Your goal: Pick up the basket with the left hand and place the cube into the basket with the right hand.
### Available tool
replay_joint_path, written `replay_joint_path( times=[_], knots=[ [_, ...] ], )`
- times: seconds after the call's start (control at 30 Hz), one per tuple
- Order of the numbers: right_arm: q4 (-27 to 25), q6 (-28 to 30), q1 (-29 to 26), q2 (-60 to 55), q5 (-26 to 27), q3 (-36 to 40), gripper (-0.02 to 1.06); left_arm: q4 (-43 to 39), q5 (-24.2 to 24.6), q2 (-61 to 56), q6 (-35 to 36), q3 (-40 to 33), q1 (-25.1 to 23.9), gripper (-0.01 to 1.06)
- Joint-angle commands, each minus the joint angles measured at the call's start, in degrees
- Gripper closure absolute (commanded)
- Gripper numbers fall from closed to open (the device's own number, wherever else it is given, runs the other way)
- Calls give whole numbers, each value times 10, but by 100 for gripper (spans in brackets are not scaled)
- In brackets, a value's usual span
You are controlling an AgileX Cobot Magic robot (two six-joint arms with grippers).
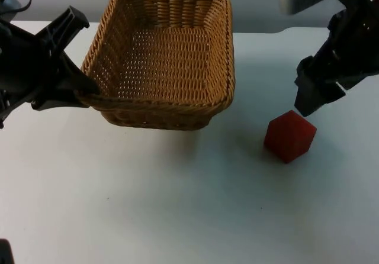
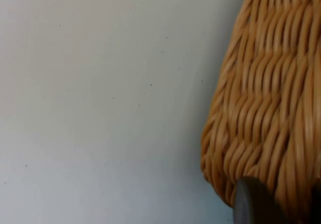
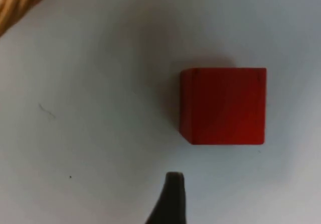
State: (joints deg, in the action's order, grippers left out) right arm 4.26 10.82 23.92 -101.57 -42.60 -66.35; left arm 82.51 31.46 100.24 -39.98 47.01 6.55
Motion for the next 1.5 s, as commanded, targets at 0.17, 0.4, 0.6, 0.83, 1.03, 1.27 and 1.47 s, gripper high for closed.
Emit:
replay_joint_path(
  times=[0.17, 0.4, 0.6, 0.83, 1.03, 1.27, 1.47],
  knots=[
    [-15, -3, 1, -52, 26, -4, 30, 8, 12, -11, -1, 2, -1, 105],
    [-29, 27, 1, -71, 50, -6, 25, 8, 12, -11, -1, 2, -1, 105],
    [-11, 27, 1, -73, 74, -6, 12, 8, 12, -11, -1, 2, -1, 105],
    [-13, 27, -11, -73, 110, -6, 12, 8, 12, -11, -1, 2, -1, 105],
    [-13, 27, -19, -73, 116, -6, 12, 8, 12, -11, -1, 2, -1, 105],
    [-20, 27, -21, -110, 115, -20, 12, 8, 12, -11, -1, 2, -1, 105],
    [-30, 34, -21, -127, 119, -36, 12, 8, 12, -11, -1, 2, -1, 105]
  ],
)
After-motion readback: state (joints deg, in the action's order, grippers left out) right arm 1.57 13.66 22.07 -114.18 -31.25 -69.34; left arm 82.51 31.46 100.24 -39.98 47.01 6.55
